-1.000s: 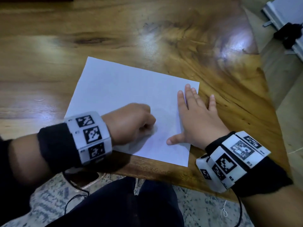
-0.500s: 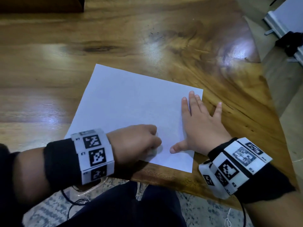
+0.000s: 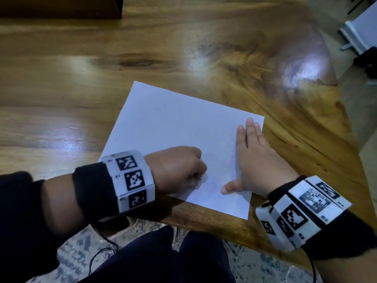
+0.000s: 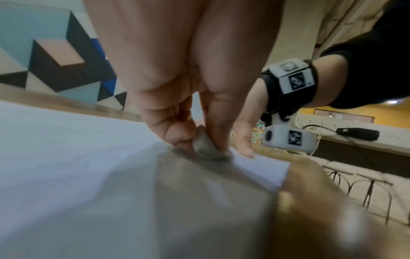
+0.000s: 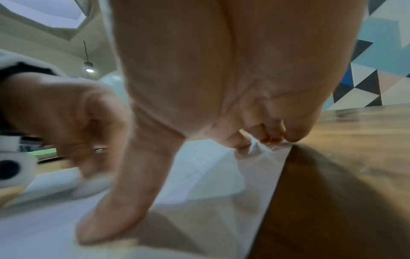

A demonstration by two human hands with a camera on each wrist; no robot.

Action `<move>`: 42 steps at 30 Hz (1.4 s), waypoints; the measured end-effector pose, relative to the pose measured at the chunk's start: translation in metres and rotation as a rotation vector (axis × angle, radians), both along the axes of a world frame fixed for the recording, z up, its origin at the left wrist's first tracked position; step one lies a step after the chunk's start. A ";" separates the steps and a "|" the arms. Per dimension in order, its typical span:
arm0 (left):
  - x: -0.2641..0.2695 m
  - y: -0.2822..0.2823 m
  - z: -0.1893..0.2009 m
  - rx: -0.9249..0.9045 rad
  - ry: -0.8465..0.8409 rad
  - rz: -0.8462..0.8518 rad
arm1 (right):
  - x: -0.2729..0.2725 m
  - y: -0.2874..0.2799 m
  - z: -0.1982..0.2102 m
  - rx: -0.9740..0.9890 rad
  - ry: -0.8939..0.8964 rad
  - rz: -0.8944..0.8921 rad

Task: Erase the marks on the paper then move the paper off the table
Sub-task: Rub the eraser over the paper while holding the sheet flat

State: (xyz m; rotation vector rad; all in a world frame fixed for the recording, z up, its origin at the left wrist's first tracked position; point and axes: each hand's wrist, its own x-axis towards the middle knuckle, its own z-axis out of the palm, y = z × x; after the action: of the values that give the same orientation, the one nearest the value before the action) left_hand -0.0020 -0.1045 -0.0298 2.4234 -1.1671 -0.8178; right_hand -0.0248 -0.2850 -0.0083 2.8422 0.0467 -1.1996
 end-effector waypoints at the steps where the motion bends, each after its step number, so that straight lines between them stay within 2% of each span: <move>1: 0.007 -0.007 0.000 -0.011 -0.021 0.018 | 0.000 0.000 0.000 -0.009 0.003 0.004; 5: 0.023 -0.024 0.005 -0.015 -0.108 0.099 | 0.001 0.001 0.002 -0.026 0.006 0.023; 9: -0.010 -0.006 0.000 0.009 0.007 -0.003 | 0.000 0.001 0.003 -0.014 0.011 0.011; 12: -0.011 -0.001 -0.003 0.002 0.083 0.017 | 0.001 0.002 0.003 0.002 0.023 -0.013; 16: 0.021 -0.022 -0.001 -0.077 -0.068 0.090 | 0.001 0.002 0.005 0.003 0.026 -0.002; 19: 0.023 -0.022 -0.003 -0.097 -0.111 0.105 | 0.001 0.002 0.004 0.008 0.023 -0.006; 22: 0.002 -0.007 -0.005 -0.071 -0.006 0.029 | 0.001 0.002 0.004 0.015 0.016 -0.004; 25: 0.001 -0.004 -0.001 -0.003 0.080 0.024 | 0.000 0.001 0.004 0.009 0.016 0.004; 31: 0.033 -0.019 0.005 -0.003 -0.064 0.157 | 0.000 0.002 0.004 -0.011 0.016 0.019; 34: 0.009 0.000 -0.002 -0.099 -0.046 0.097 | -0.001 0.001 0.006 -0.009 0.009 0.028; 36: -0.004 0.008 -0.001 -0.076 0.002 0.069 | -0.001 0.001 0.006 -0.017 0.011 0.050; 39: 0.004 -0.002 0.002 -0.036 0.008 0.049 | 0.000 0.002 0.003 -0.015 0.003 0.037; 42: 0.022 -0.031 0.005 -0.030 -0.068 0.102 | 0.000 0.001 0.003 -0.007 0.005 0.026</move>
State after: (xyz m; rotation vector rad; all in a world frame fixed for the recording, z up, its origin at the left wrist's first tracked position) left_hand 0.0196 -0.1355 -0.0249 2.4808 -1.0617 -0.6870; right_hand -0.0247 -0.2839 -0.0056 2.8235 0.0792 -1.1997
